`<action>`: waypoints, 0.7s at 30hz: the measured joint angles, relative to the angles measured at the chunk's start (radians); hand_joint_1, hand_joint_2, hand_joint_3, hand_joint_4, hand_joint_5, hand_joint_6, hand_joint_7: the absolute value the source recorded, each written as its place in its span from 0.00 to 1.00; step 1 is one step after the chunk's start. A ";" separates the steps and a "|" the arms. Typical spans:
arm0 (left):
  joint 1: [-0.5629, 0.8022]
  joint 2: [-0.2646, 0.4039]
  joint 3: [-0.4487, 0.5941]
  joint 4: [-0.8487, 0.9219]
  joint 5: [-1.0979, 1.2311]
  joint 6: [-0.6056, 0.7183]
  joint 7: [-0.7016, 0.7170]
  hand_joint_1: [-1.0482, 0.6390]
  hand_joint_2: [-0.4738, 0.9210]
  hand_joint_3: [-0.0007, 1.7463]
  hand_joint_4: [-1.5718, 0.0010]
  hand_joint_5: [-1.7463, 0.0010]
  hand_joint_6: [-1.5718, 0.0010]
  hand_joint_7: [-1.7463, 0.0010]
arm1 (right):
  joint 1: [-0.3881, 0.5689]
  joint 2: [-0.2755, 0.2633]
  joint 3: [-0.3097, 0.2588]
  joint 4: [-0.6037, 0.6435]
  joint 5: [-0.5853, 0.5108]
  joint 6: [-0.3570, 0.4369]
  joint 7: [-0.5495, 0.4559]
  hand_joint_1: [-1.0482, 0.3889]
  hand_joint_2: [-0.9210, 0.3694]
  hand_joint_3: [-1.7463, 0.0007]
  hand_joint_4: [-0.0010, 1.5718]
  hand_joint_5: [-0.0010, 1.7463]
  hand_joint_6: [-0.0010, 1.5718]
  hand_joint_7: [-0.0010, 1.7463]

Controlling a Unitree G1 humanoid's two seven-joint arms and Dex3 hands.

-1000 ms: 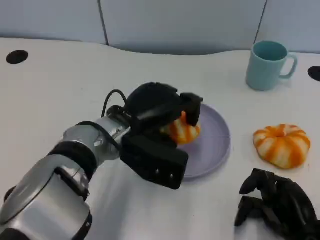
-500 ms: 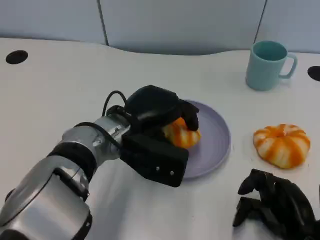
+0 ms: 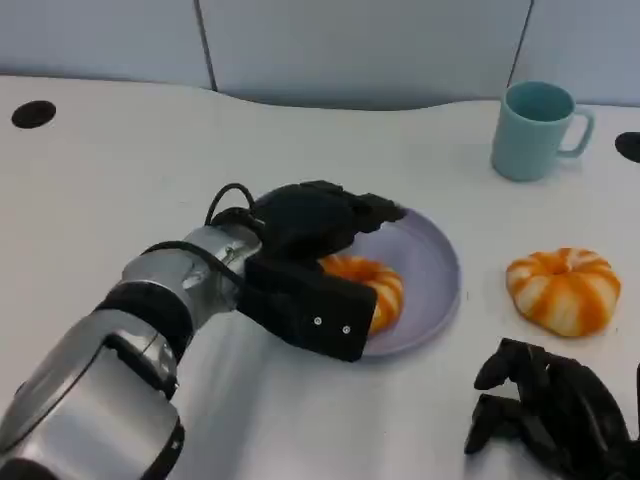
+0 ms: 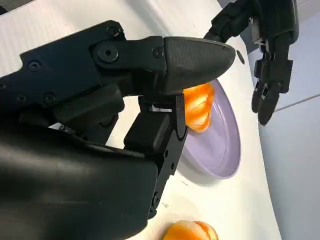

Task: Grasp the bread from the table and place it into the plate.

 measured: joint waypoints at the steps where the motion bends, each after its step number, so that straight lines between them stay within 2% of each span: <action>1: 0.001 0.002 0.003 -0.002 -0.001 -0.002 0.000 0.12 1.00 0.14 1.00 0.94 1.00 0.90 | 0.000 -0.001 0.000 0.000 0.000 0.001 0.002 0.44 0.00 0.72 0.76 0.66 0.69 0.63; 13: 0.063 0.085 0.146 -0.049 -0.166 -0.123 -0.068 0.14 1.00 0.16 0.99 0.92 0.99 0.90 | -0.003 -0.007 -0.003 0.001 0.003 0.008 0.013 0.44 0.00 0.73 0.76 0.67 0.68 0.64; 15: 0.107 0.091 0.209 -0.065 -0.261 -0.172 -0.148 0.18 1.00 0.13 0.98 0.91 0.98 0.90 | -0.004 -0.006 0.000 0.001 0.002 0.009 0.012 0.44 0.00 0.73 0.76 0.66 0.68 0.65; 16: 0.139 0.091 0.255 -0.075 -0.334 -0.199 -0.211 0.18 1.00 0.11 0.98 0.84 0.94 0.90 | -0.004 -0.006 0.000 0.001 0.002 0.010 0.011 0.44 0.00 0.73 0.76 0.66 0.68 0.65; 18: 0.204 0.086 0.344 -0.094 -0.471 -0.234 -0.340 0.18 1.00 0.11 0.95 0.78 0.90 0.90 | -0.003 -0.006 0.000 -0.001 0.002 0.011 0.007 0.43 0.00 0.73 0.76 0.66 0.69 0.65; 21: 0.304 0.061 0.467 -0.138 -0.662 -0.256 -0.467 0.18 1.00 0.12 0.91 0.75 0.86 0.91 | -0.002 -0.006 -0.001 -0.002 0.002 0.011 0.003 0.44 0.00 0.72 0.76 0.67 0.69 0.64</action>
